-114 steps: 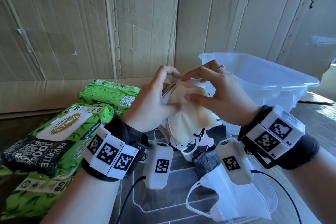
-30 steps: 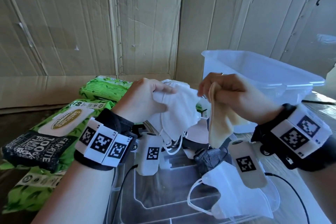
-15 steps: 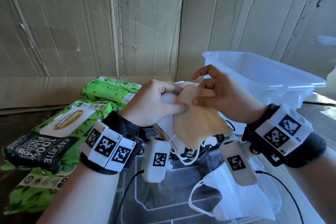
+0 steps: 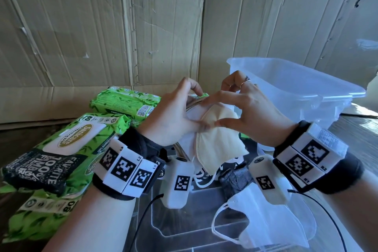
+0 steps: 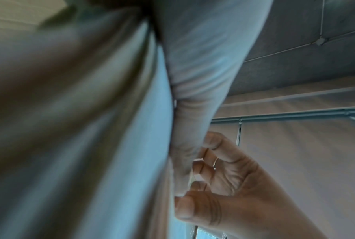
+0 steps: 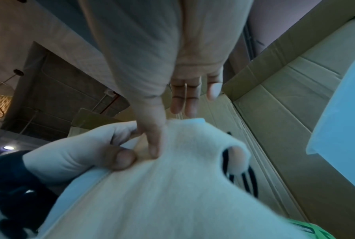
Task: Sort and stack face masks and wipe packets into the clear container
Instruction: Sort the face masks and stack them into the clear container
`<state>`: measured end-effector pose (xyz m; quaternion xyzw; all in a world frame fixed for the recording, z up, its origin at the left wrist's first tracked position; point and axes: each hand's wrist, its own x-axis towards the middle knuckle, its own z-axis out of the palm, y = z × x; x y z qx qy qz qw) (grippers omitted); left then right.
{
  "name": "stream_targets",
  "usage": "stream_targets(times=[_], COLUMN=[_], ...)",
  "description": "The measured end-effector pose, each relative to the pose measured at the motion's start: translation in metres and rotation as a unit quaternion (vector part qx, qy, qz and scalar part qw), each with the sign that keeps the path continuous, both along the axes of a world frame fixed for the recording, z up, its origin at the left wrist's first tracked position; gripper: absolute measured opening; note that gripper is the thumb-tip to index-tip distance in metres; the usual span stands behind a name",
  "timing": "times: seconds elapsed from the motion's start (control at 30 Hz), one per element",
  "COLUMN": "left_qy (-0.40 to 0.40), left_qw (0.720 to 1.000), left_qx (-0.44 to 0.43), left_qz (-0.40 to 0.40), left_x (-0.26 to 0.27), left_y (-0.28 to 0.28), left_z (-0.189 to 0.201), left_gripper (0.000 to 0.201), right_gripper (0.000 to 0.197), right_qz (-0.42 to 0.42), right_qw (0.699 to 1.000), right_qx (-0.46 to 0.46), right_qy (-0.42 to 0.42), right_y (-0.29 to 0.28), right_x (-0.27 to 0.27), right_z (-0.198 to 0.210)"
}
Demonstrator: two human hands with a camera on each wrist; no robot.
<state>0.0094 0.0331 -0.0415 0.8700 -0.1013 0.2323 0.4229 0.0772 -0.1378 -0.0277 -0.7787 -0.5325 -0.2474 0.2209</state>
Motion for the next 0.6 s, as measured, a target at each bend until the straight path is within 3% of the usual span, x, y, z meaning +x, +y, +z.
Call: stream_targets(times=[0.33,0.5,0.6], left_qy=[0.018,0.024,0.048], left_qw=[0.995,0.993,0.997], left_qx=[0.016,-0.011,-0.036], left_qz=[-0.094,-0.116,-0.054], left_x=[0.004,0.002,0.006], left_y=[0.003,0.005,0.012], left_z=[-0.003,0.0,-0.003], left_gripper=[0.036,0.025,0.028], right_gripper=[0.018,0.018,0.018], right_qz=[-0.024,-0.022,-0.116], right_qw=[1.0,0.993,0.975], right_qx=[-0.013,0.01,0.089], right_qy=[0.002,0.112,0.167], right_y=[-0.005,-0.018,-0.028], right_x=[0.005,0.006,0.015], right_z=[-0.009,-0.006,0.0])
